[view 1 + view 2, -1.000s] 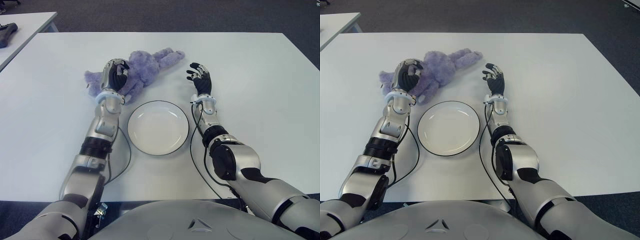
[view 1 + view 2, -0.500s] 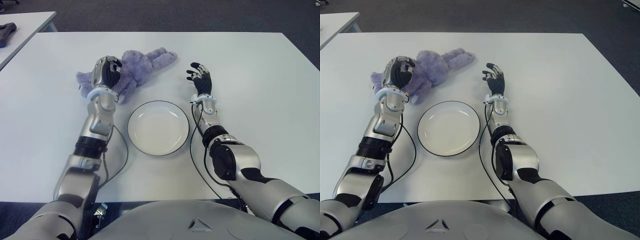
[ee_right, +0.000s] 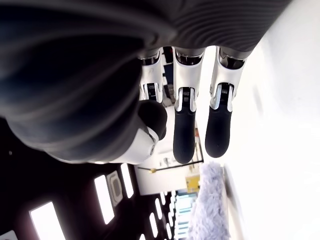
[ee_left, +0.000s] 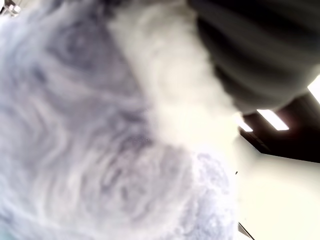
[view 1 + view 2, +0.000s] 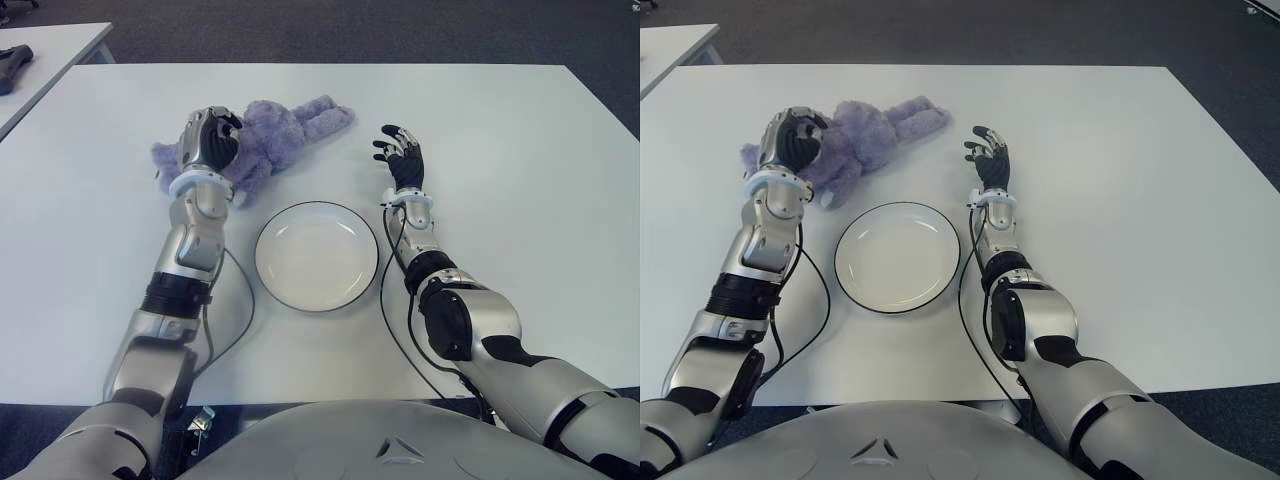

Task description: Put the doll into the plate.

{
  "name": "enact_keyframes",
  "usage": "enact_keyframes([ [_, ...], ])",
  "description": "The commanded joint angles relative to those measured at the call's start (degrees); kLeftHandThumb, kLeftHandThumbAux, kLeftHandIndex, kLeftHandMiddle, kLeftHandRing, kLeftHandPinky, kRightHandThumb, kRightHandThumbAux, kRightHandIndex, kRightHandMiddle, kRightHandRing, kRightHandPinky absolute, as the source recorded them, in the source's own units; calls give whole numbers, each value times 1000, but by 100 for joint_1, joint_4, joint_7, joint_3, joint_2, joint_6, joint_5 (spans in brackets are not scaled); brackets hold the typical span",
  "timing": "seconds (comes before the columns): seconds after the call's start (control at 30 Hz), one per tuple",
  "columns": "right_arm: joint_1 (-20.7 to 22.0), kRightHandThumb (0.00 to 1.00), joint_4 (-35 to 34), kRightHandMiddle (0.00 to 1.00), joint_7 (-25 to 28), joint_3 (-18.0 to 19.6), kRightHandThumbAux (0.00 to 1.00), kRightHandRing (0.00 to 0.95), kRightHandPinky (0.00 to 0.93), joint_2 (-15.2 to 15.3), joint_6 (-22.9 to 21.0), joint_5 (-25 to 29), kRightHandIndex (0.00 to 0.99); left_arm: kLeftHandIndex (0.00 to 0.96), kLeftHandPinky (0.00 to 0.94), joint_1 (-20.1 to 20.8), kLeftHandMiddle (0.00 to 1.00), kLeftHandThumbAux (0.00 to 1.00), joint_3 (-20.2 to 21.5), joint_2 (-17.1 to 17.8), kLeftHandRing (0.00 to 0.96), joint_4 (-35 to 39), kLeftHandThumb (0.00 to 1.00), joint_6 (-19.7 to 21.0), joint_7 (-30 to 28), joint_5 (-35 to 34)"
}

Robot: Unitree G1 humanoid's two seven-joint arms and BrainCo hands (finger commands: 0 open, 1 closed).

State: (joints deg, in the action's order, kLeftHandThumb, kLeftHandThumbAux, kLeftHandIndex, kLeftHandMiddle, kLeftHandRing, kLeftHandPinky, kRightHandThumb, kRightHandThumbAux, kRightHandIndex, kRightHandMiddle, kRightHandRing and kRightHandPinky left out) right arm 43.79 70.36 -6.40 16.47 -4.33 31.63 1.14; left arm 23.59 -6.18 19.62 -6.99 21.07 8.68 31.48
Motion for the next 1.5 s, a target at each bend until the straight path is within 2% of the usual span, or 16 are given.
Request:
enact_keyframes([
  [0.03,-1144,766,741,235,-102,129,866,316,314,-689,-564,118,283,444,856,68,827,694,-126,121,839,82,746,144,-229,165],
  [0.27,-1151,774,736,229,-118,147,863,313,341,-711,-510,135,279,444,828,205,821,692,-168,153,829,83,747,16,-241,192],
  [0.5,-1144,759,737,227,-99,154,869,308,366,-721,-515,142,282,445,842,296,822,692,-201,164,832,82,748,-107,-223,143],
  [0.7,-1150,742,743,228,-142,92,870,297,339,-705,-562,74,291,445,827,326,805,691,-208,120,817,65,749,-302,-153,91],
  [0.73,-1151,742,743,229,-150,84,870,294,335,-704,-565,66,294,445,828,327,755,691,-208,114,816,64,748,-319,-148,94],
  [0.77,-1153,742,744,229,-158,74,870,293,334,-702,-571,57,295,445,829,324,747,691,-205,112,815,68,748,-334,-145,96],
  [0.8,-1154,741,745,229,-163,68,868,290,329,-701,-576,50,297,443,824,322,546,669,-201,111,807,69,828,-346,-144,98],
  [0.87,-1156,738,746,230,-174,55,867,286,324,-700,-584,36,301,446,824,318,487,662,-200,104,805,94,852,-355,-147,108],
  [0.97,-1162,734,744,232,-200,46,862,281,328,-707,-559,24,307,406,809,301,499,667,-231,82,807,245,849,-323,-184,147],
  [1.1,-1162,728,744,234,-209,30,862,285,348,-706,-561,11,308,398,786,285,509,668,-245,105,807,276,849,-392,-197,133],
  [1.5,-1162,774,744,229,-182,7,854,303,351,-697,-587,1,307,403,834,219,537,665,-265,86,823,515,854,-417,-211,150],
])
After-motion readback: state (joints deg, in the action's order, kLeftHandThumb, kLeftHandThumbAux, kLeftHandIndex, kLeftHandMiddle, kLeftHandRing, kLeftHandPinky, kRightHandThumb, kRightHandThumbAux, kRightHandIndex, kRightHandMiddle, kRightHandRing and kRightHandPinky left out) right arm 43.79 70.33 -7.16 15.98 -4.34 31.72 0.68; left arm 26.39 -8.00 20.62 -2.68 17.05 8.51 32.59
